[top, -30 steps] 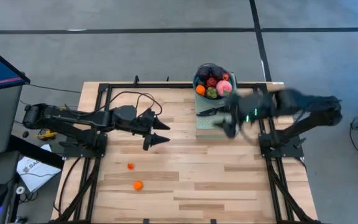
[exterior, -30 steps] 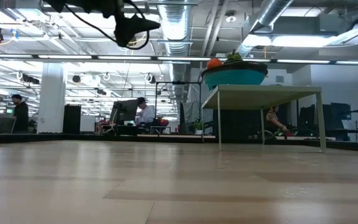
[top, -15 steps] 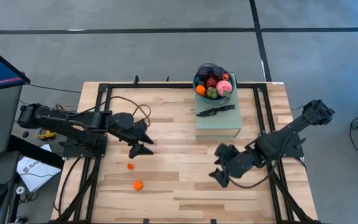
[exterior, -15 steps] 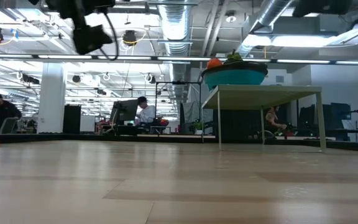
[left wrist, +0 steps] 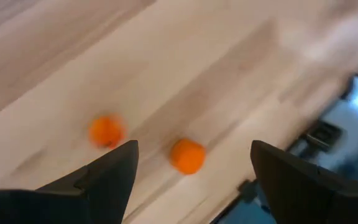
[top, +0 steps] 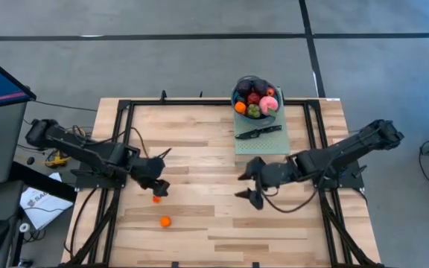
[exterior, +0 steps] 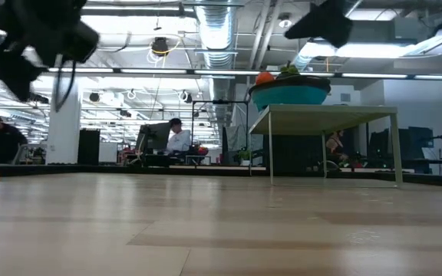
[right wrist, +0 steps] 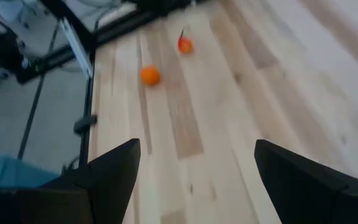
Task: Pick & Place Fruit
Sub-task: Put the orange peach into the blue strainer bowl on the shelf
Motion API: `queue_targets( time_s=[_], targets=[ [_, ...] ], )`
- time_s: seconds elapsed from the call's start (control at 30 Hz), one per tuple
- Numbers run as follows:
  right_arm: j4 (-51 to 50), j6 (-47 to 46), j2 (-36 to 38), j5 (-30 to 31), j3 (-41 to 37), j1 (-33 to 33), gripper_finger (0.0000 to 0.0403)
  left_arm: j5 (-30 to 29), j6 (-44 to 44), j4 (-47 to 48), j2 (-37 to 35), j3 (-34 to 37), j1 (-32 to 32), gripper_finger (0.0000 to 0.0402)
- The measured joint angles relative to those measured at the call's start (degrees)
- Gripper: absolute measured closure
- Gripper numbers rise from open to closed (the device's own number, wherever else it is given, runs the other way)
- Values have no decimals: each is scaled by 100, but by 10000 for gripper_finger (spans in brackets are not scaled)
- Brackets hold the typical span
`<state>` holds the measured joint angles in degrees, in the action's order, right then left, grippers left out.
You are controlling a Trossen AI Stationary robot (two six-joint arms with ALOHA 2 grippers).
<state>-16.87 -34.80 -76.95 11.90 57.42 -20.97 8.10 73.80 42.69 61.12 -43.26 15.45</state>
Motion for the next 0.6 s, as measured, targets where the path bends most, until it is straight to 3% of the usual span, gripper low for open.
queue_targets(
  time_s=[0.13,0.23,0.33,0.6],
  targets=[
    [202,124,7,0,-28,213,92,-414,1234,-1,87,192,158,97],
    [201,186,39,-4,-28,292,92,-155,2202,-87,188,496,238,97],
    [196,203,63,-3,-19,365,92,41,2409,-46,284,816,388,97],
    [41,181,211,-1,-26,546,92,-329,2553,-887,602,1260,557,117]
  ],
)
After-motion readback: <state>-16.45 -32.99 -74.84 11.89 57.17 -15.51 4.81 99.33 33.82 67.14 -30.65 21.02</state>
